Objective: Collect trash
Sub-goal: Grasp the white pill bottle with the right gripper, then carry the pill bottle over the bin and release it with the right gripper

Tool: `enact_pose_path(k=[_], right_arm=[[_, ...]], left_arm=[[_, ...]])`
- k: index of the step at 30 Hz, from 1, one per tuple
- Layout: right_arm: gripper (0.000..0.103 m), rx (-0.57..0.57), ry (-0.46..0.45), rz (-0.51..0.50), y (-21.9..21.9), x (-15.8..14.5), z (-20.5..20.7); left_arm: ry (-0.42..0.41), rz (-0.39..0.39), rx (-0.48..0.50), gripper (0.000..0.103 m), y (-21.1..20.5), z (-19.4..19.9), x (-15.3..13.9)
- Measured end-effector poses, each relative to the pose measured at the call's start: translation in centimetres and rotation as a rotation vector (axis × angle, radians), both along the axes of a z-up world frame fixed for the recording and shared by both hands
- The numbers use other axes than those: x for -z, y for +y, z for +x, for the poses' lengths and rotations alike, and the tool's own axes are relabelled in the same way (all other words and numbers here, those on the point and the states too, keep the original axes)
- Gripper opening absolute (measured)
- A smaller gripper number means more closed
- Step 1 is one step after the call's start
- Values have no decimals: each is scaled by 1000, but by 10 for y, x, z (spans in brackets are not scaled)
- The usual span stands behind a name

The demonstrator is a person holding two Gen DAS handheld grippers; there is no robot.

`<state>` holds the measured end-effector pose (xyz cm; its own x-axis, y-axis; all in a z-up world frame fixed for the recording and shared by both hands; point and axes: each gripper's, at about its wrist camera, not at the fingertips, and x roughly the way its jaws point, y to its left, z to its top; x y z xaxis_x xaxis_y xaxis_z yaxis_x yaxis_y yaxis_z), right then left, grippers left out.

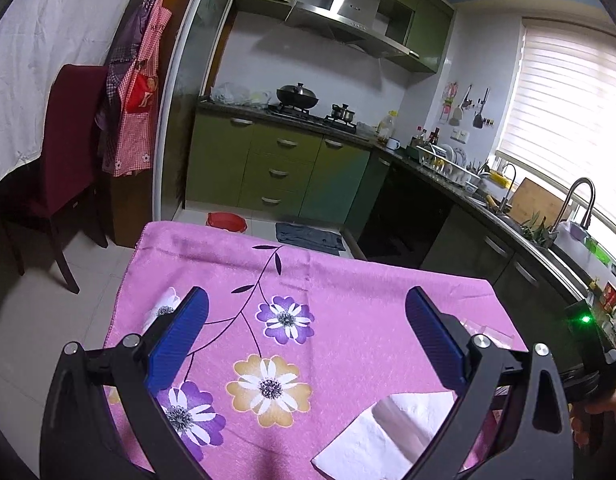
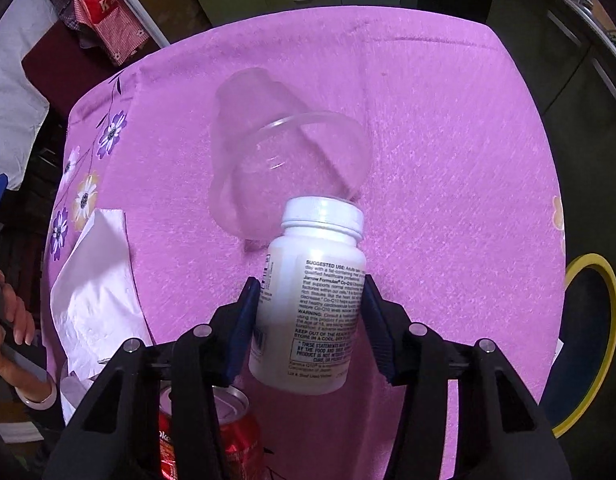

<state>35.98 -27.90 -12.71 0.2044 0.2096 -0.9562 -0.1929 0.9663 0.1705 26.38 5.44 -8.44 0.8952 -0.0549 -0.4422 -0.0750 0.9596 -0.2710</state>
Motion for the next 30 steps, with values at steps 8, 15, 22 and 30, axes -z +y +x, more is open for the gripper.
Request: enact_pose_path(k=[8,15,22,30], right_arm=[[50,9,-3,26,-19,-9,-11],[48,14,-15,72,-36,-22,-25],[47,3,-28,97,-43,-31,-39],[47,-5,-44,108,-45,-40,-46]], left_arm=[[1,2,2,94,-1,0,2],[7,16,6,94,-4,1,3],[10,20,7,94,-5,2,3],[11,22,10,94,-4,1,4]])
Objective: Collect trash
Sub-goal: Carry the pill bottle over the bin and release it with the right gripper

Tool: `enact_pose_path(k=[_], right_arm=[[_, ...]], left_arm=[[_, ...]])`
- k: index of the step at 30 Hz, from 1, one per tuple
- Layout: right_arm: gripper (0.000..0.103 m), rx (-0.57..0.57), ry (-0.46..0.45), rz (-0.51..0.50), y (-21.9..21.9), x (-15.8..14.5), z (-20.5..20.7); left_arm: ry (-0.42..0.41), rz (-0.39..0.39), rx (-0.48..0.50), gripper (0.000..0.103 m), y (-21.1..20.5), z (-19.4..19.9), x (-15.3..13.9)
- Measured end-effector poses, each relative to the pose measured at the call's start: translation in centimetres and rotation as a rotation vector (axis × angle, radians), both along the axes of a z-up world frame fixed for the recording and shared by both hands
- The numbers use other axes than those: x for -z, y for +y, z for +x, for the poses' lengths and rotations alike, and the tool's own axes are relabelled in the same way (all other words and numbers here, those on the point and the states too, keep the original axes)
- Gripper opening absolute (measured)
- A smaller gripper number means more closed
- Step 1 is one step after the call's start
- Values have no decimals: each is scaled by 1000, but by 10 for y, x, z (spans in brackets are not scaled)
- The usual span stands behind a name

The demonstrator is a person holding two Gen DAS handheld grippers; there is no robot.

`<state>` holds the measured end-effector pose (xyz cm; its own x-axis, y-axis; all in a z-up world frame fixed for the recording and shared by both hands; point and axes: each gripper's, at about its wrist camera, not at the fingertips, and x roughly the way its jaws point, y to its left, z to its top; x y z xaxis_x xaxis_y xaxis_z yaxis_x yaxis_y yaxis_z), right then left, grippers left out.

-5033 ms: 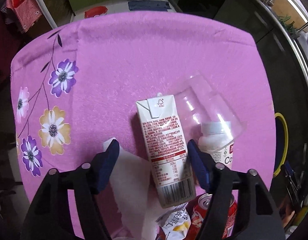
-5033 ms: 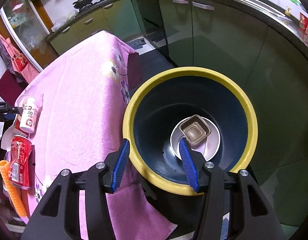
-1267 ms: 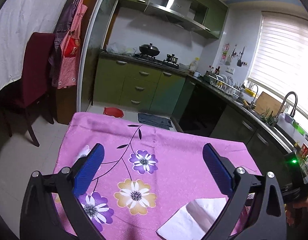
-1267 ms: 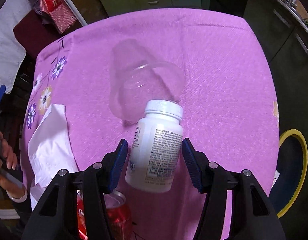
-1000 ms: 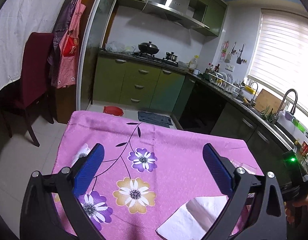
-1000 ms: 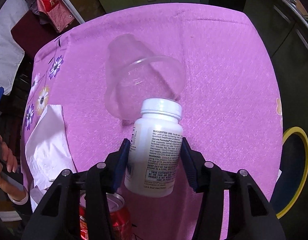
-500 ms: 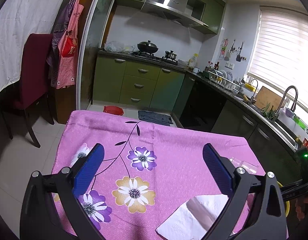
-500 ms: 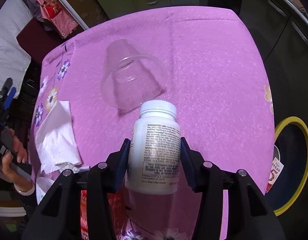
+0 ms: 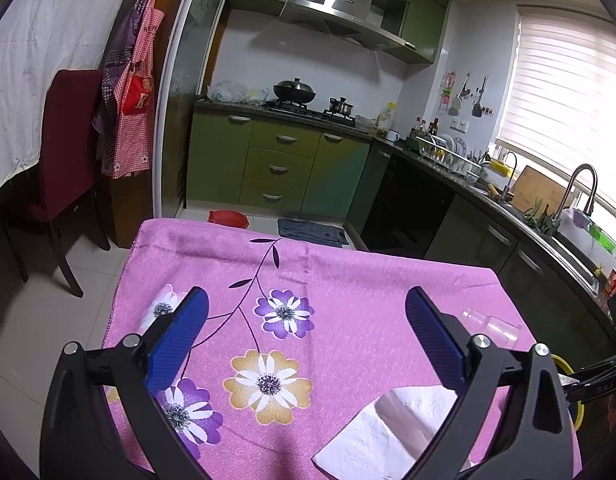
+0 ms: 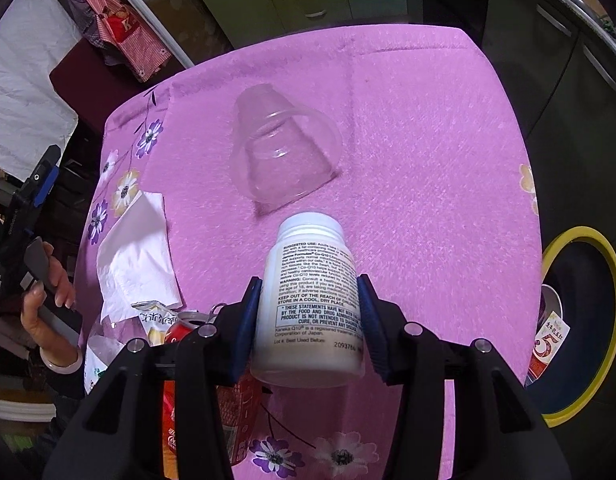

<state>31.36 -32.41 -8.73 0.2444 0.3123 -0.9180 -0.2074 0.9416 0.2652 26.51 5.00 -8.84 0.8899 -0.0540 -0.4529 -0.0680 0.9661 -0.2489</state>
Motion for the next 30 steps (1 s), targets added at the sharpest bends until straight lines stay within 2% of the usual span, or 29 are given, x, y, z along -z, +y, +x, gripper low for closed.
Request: enact_pose_path(k=[10,13,17,20,23,28,30], right_arm=[[47,35,-38,26,-28,-21,-12],[47,95,-67,23,-60,-34,-22],[47,234,-89,-3,-127,-42,-35],[47,355,-70,-53,-182,-30,-41],[47,461,-9,-100,-233,0,-40],[47,554,42,-128,-276,43,-31],[51,585,45,-130,-287,52,-28]], left_arm=[[3,-1,-1,94,1,0,0],[4,1,0,94,1,1,0],[5,4,5,94,2,-1,2],[12,14,7,94,2,0,5],[24,20,10,94,3,1,8],[36,40,17,94,1,4,8],[39,44,19,94,2,4,9]])
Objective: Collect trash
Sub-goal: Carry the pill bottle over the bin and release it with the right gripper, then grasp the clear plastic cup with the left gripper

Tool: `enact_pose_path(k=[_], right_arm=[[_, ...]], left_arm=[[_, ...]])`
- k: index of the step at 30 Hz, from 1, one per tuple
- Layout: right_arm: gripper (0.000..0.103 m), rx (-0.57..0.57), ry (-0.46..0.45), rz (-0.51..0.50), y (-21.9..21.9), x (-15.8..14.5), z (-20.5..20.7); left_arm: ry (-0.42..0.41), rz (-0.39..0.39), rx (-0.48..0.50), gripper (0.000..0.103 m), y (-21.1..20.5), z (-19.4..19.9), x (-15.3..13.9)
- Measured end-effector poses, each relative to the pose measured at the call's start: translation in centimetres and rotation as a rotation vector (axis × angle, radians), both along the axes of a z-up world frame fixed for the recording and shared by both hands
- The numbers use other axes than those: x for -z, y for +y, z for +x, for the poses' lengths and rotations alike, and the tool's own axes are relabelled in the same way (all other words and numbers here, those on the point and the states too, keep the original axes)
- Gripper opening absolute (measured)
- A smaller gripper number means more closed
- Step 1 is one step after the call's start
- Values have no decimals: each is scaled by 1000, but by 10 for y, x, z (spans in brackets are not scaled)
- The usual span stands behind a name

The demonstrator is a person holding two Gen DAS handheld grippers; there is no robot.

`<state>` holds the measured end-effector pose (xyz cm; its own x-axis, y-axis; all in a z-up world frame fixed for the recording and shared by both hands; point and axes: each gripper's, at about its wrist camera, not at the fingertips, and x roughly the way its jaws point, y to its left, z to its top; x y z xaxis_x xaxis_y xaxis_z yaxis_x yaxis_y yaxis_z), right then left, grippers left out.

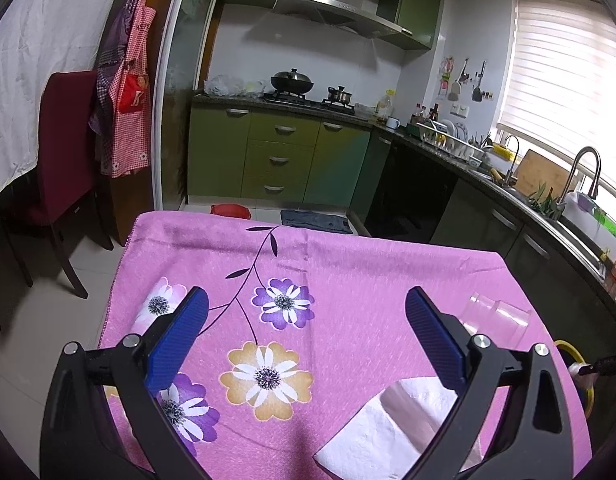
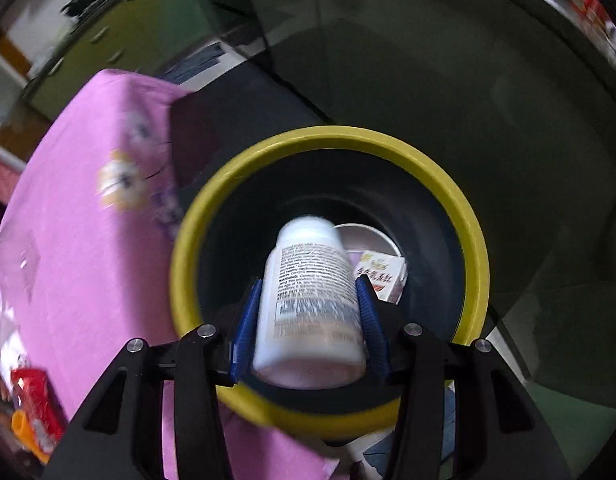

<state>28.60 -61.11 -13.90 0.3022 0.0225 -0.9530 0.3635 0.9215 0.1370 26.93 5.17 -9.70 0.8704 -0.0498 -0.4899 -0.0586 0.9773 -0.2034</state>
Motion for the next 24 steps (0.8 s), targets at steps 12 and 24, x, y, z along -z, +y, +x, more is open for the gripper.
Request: enact_pose_path(k=[12,24], right_arm=[[58,-53,-135,30,30,-34,-48],[61,-126,-189,53,56,-58,-72]], left_arm=[[23,-62,152,96,-8,5,-9],[112,163,809,97,-111,26,-38]])
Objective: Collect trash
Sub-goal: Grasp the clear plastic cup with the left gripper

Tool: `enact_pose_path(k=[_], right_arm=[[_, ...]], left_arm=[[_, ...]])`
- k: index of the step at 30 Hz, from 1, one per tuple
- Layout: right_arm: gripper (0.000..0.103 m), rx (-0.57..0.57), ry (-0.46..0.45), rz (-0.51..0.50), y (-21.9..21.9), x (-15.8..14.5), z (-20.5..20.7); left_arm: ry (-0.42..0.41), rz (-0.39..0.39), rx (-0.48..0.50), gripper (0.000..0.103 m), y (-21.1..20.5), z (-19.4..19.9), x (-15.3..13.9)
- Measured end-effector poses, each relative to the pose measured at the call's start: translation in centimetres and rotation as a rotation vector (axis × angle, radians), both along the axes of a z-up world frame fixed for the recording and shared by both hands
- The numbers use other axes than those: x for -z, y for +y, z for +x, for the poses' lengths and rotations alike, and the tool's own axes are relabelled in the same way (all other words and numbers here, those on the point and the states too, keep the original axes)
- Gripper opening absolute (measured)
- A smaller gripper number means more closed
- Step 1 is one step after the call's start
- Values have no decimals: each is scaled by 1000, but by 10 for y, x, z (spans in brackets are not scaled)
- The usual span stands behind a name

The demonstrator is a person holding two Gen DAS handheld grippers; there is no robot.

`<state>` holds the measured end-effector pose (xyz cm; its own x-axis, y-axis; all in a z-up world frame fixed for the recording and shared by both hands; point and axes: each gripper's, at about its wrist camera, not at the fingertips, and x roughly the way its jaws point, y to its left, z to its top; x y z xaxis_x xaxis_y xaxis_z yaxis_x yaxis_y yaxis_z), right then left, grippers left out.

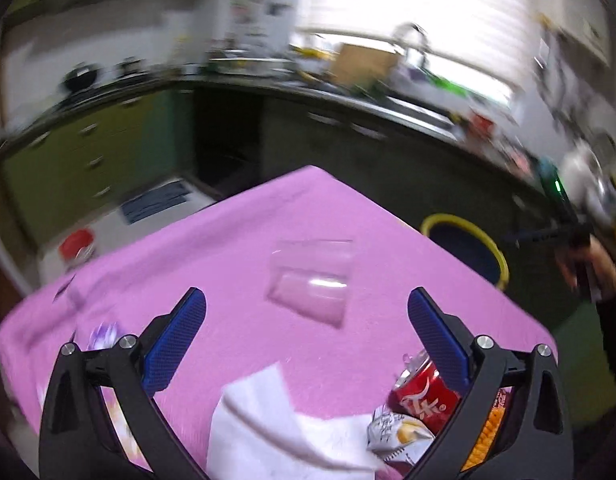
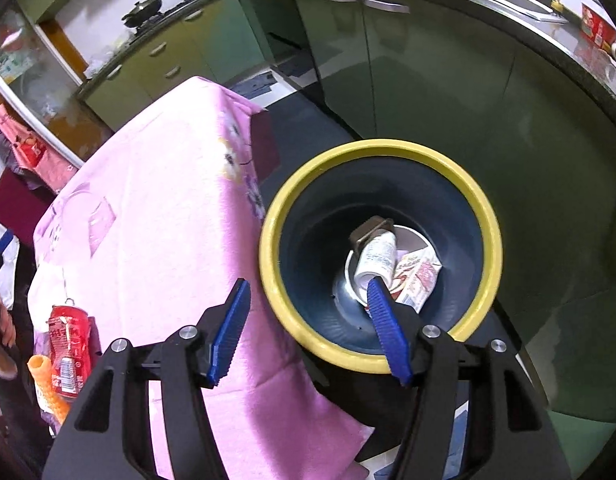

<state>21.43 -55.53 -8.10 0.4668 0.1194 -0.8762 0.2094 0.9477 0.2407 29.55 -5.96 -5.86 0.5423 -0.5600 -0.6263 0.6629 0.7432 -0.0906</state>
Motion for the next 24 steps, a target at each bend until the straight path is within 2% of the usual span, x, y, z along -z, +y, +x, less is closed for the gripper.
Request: enact_pose_path(k=[3,7,13,24], right_arm=[[61,-17,-3,11,8,2,0],[61,-41,-2,17,16,5,2],[61,-51,0,20,15,9,7],[61,-76,21,50,21,26,18]], left_arm=[[13,79,106,97,-29,18,11],[93,110,151,97,-51,44,33],[122,90,146,96,-66,67,44],[173,145,163,97,-79,93,60]])
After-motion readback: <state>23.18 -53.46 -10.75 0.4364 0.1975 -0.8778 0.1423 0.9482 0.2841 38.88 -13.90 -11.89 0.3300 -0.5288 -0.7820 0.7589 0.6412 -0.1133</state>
